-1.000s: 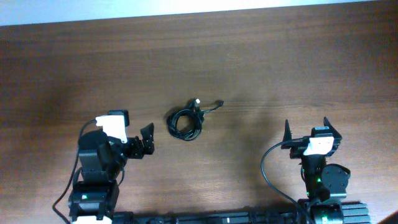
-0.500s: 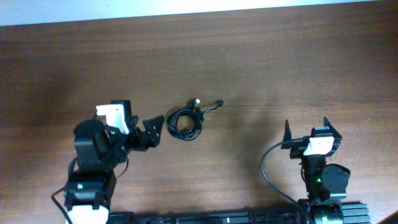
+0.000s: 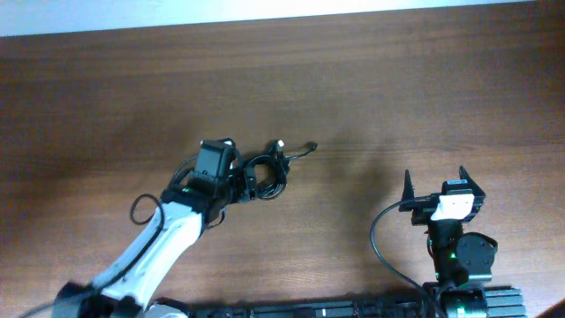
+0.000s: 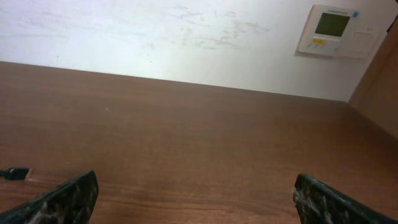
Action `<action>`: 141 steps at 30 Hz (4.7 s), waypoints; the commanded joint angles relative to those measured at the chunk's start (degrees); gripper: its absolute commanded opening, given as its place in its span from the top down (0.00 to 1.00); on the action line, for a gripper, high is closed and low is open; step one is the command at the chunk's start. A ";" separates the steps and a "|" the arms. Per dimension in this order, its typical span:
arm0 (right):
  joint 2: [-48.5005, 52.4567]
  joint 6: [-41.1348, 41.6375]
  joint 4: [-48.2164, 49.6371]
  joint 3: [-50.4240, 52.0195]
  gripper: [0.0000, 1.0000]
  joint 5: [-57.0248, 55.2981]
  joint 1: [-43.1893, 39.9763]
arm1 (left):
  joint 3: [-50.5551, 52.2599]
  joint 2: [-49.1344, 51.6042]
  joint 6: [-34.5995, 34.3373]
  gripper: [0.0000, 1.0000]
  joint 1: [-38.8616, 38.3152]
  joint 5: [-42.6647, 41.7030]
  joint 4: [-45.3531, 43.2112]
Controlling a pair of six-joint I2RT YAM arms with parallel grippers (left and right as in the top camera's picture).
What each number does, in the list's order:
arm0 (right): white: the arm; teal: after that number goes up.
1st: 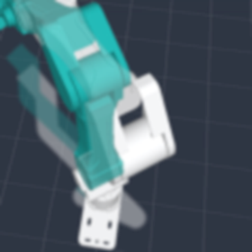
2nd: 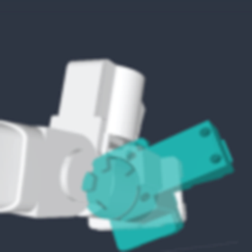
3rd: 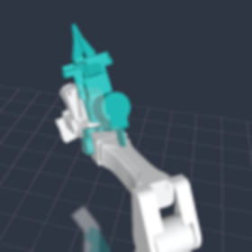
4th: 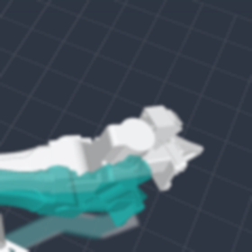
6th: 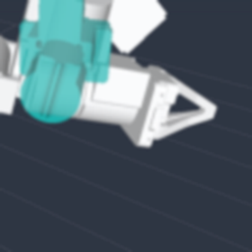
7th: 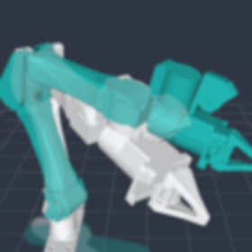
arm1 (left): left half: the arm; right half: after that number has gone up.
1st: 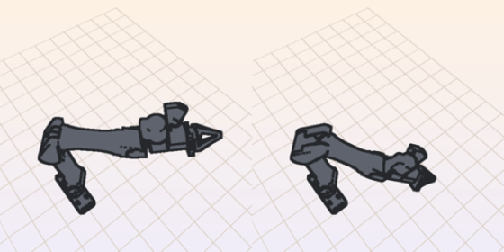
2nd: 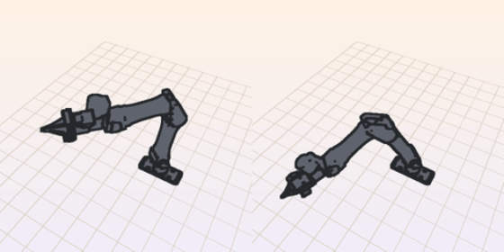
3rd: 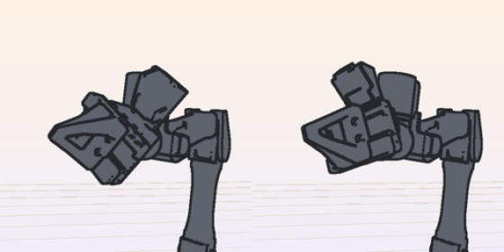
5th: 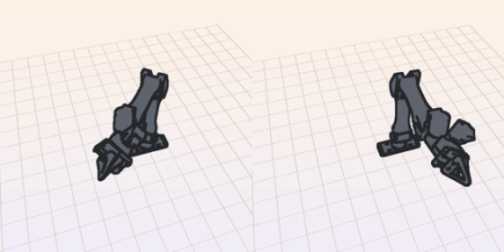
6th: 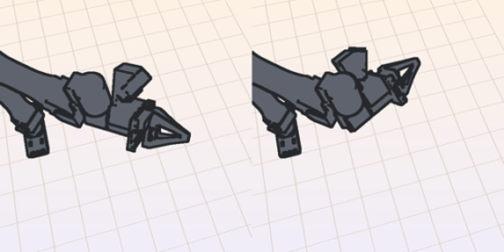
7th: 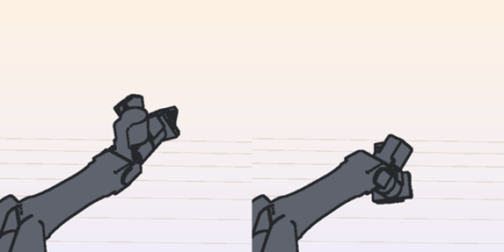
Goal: Untangle cables
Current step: 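Reach the left gripper to the black cable coil and grasp it, then lift the cable coil with the left gripper and pull it back, then move the right gripper toward the coil held by the left gripper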
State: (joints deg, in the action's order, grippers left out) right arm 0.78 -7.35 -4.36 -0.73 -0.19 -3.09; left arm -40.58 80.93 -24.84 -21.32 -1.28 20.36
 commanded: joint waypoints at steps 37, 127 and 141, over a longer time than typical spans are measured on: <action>-0.42 0.33 -0.22 0.42 0.01 -0.50 -0.33 | -0.83 -7.17 0.44 1.00 -1.20 1.92 -1.14; 36.06 19.61 -31.23 -45.22 0.01 27.80 -0.31 | -11.54 -7.67 -2.89 0.01 -0.96 -1.49 9.09; 67.36 19.82 -34.23 -55.21 0.01 57.20 -0.26 | -10.69 -7.54 -29.90 0.01 -6.51 -5.38 24.92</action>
State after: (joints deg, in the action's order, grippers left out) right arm 64.79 13.10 -37.34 -54.98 52.95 -3.25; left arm -51.35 73.80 -50.76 -25.28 -4.54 43.59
